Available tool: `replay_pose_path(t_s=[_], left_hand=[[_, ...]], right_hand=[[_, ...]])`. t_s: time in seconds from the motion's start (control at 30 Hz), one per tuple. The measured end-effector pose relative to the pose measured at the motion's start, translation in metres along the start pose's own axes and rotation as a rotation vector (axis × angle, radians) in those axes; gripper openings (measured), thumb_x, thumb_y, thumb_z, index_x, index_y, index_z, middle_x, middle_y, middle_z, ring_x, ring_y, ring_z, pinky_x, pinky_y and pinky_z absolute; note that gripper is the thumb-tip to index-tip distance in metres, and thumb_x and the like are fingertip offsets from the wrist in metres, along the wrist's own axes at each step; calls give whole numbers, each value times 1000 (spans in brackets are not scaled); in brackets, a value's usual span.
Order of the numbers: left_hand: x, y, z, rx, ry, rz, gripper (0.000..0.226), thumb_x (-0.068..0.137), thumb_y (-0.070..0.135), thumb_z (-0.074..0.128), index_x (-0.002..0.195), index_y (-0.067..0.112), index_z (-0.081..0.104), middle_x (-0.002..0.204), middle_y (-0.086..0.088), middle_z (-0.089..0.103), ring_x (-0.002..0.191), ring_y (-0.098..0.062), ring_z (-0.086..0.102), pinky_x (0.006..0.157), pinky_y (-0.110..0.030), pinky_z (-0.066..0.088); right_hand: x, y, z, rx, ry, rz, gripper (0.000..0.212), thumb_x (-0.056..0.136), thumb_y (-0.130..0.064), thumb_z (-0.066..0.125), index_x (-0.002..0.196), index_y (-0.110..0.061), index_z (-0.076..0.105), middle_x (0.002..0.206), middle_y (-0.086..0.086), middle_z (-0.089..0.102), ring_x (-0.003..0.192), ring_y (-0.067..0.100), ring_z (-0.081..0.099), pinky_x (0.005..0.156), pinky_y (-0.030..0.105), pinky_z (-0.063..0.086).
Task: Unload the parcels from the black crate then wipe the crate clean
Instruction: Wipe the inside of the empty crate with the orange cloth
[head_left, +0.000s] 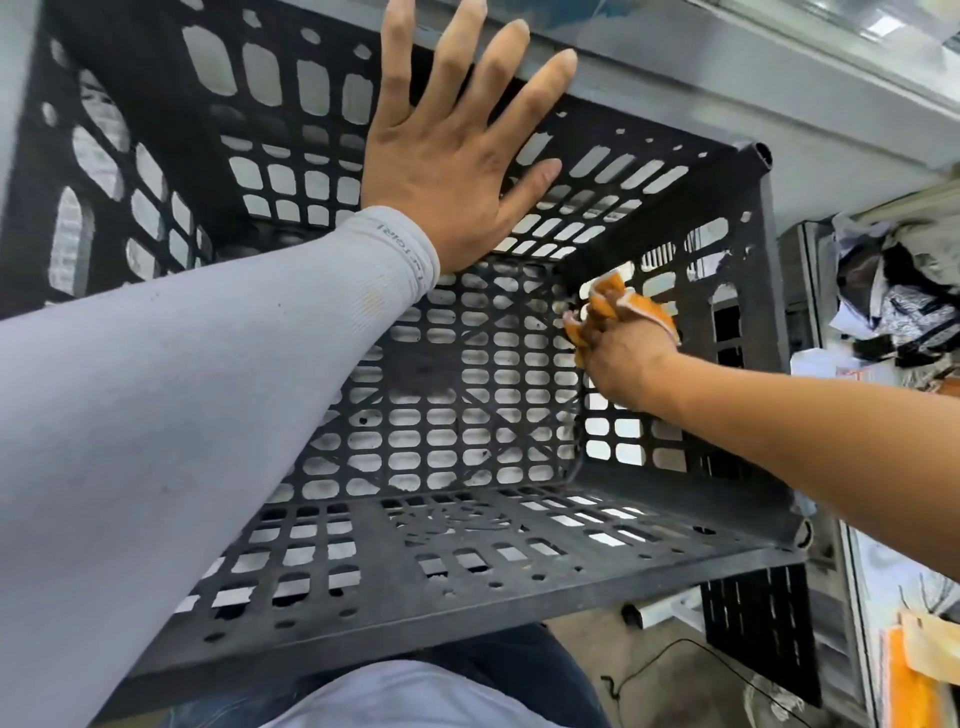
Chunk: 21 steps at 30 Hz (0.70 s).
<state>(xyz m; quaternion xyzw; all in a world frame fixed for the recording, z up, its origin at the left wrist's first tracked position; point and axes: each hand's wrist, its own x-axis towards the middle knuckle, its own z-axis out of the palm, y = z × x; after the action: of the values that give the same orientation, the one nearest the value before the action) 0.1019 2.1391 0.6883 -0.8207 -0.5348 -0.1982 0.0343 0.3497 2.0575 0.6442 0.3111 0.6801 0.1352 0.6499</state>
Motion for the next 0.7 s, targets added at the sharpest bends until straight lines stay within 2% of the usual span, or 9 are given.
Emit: replay_pose_path(t_s=[0.1,0.23,0.3,0.47,0.6,0.63,0.7], left_hand=[[0,1,0,8,9,12,67,104,64,24,162,32,15,166,-9,25,157,-36,14,121,-62,-3],[0,2,0,11,16,24,68,104,65,23,163,32,15,165,-11,26,157,-36,14,120,-62,-4],[0,1,0,18,21,22,68,104,65,23,163,32,15,165,-11,26,157,-37,14,120,-61,-4],[-1,1,1,29,28,26,68,104,65,22,163,32,14,165,-11,25,157,-36,12,121,-62,-3],[-1,1,2,28,33,30,68,105,64,24,163,31,15,165,-11,26,157,-37,12,121,-62,-3],[0,1,2,26,32,31,68,105,64,24,163,31,15,165,-11,26,157,-37,13,121,-62,-2],[0,1,3,27,31,28,68,105,64,24,163,31,16,165,-12,26,157,-37,13,121,-62,-2]], right_hand=[[-10,-11,5,16,29,-18,57,107,-38,26,162,-23,25,172,2,14,157,41,-1,123,62,3],[-9,-15,15,86,-48,-49,54,102,-35,30,152,-24,48,161,4,41,151,43,21,113,60,32],[-17,-15,13,69,-51,-86,54,102,-32,32,152,-22,47,159,4,43,150,44,20,111,58,35],[-45,-43,9,73,-195,-261,50,101,-24,40,151,-25,49,159,2,45,151,43,24,115,67,22],[-62,-49,4,55,-234,-330,54,106,-27,33,160,-23,32,162,7,39,154,47,12,117,73,6],[-64,-48,2,28,-229,-332,53,107,-28,31,160,-23,32,163,7,38,153,48,11,117,73,5],[-63,-46,-1,14,-215,-301,47,109,-29,29,154,-23,43,157,5,45,152,47,14,117,68,6]])
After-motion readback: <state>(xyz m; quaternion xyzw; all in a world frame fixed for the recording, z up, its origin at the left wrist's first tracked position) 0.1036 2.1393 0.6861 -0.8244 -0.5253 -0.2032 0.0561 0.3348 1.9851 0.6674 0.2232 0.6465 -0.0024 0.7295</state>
